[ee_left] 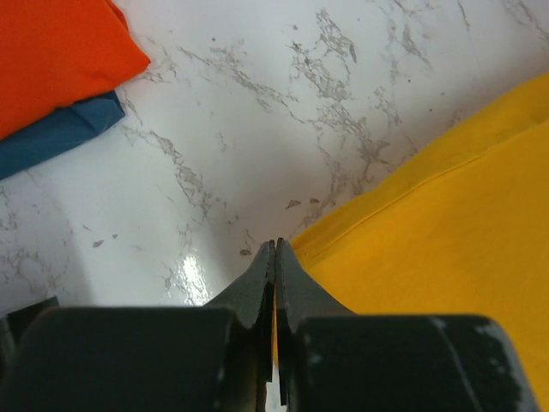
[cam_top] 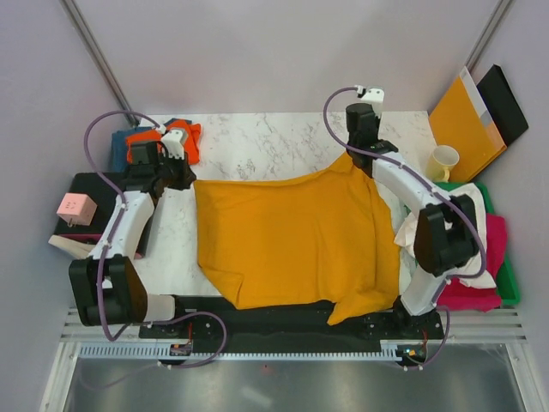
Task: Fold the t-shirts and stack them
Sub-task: Flatten out the tshirt
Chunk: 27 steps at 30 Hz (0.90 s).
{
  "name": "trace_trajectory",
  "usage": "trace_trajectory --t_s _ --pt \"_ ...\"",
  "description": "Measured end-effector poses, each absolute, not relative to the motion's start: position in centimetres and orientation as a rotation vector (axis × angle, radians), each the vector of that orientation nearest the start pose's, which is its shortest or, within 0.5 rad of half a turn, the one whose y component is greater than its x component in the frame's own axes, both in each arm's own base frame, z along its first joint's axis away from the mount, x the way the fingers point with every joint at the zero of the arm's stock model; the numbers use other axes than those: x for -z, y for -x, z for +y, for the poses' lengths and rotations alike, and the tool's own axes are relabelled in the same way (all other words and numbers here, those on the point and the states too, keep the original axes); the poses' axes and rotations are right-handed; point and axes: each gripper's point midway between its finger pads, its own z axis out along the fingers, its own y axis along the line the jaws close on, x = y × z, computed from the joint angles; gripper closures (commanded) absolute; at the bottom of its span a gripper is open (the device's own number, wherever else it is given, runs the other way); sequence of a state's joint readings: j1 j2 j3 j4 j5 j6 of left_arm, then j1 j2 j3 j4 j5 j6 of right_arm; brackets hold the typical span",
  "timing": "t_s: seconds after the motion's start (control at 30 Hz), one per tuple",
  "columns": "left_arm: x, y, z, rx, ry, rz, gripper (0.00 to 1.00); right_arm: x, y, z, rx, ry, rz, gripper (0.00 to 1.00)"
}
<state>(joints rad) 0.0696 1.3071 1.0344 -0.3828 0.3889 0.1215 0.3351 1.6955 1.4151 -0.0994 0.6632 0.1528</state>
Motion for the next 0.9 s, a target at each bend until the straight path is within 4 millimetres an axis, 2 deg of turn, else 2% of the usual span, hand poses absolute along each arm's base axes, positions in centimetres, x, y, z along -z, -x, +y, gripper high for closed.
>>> trace_trajectory --t_s 0.17,0.23,0.3,0.37,0.47,0.67,0.77,0.9 --pt "-15.7 -40.2 -2.8 0.286 -0.262 2.18 0.98 -18.1 -53.3 7.6 0.344 -0.224 1.957 1.0" --pt "-15.2 -41.3 -2.4 0.259 -0.262 2.188 0.98 -16.3 -54.3 8.0 0.353 -0.214 1.983 1.0" --pt "-15.2 -43.1 -1.8 0.227 -0.259 2.193 0.98 -15.4 -55.2 8.3 0.353 -0.212 1.992 1.0" --pt "-15.6 -45.2 -1.3 0.201 -0.248 2.189 0.98 -15.4 -56.3 8.7 0.345 -0.217 1.982 1.0" --pt "-16.9 -48.8 -0.5 0.163 -0.236 2.155 0.98 -16.4 -58.1 9.3 0.325 -0.235 1.95 1.0" --pt "-19.0 -53.7 0.4 0.116 -0.221 2.095 0.98 -19.0 -61.0 9.8 0.278 -0.283 1.873 1.0" --pt "-18.6 -55.0 0.6 0.111 -0.218 2.094 0.98 -19.2 -62.3 9.8 0.263 -0.295 1.856 1.0" --pt "-16.4 -56.1 0.8 0.104 -0.209 2.131 0.98 -17.8 -64.3 10.0 0.251 -0.312 1.858 1.0"
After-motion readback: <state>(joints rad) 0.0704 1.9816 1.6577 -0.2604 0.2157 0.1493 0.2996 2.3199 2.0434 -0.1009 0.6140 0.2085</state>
